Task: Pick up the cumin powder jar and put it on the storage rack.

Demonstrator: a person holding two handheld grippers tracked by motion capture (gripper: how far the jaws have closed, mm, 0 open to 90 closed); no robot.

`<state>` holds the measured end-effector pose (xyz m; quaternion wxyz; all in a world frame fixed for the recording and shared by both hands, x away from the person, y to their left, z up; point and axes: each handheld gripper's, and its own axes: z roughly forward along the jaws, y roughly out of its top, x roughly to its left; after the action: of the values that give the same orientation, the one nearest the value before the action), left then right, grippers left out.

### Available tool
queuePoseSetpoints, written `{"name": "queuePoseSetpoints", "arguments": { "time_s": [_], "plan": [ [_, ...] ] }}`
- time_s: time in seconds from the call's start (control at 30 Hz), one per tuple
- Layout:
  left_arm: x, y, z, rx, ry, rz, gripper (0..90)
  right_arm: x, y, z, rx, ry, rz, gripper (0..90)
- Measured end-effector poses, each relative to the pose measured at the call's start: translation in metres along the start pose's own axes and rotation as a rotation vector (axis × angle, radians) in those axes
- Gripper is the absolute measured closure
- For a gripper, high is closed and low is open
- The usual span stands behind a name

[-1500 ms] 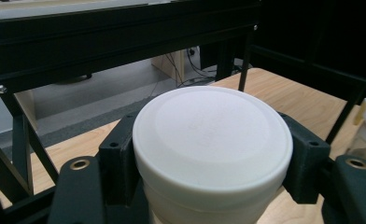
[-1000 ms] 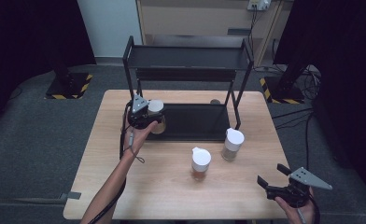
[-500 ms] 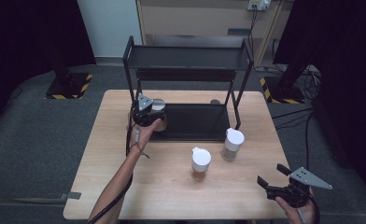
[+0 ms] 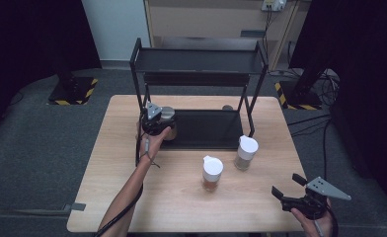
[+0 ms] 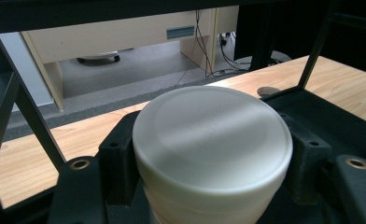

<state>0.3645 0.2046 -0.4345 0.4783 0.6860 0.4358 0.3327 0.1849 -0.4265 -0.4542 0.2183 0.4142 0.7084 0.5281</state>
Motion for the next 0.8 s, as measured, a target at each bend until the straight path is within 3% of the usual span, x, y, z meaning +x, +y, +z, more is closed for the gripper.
{"name": "queuePoseSetpoints", "arguments": {
  "time_s": [0.47,0.6,0.8],
  "plan": [
    [0.002,-0.012,-0.001,-0.027,0.000,-0.015,32.5,0.000,0.000,0.000,-0.001,0.003,-0.001,2.5],
    [-0.001,-0.013,-0.001,-0.028,0.003,-0.005,32.2,0.000,0.000,0.000,0.000,0.004,-0.002,2.5],
    [0.001,-0.010,-0.001,-0.024,0.007,-0.022,28.2,-0.001,0.000,-0.001,-0.002,0.006,-0.003,2.5]
  ]
}}
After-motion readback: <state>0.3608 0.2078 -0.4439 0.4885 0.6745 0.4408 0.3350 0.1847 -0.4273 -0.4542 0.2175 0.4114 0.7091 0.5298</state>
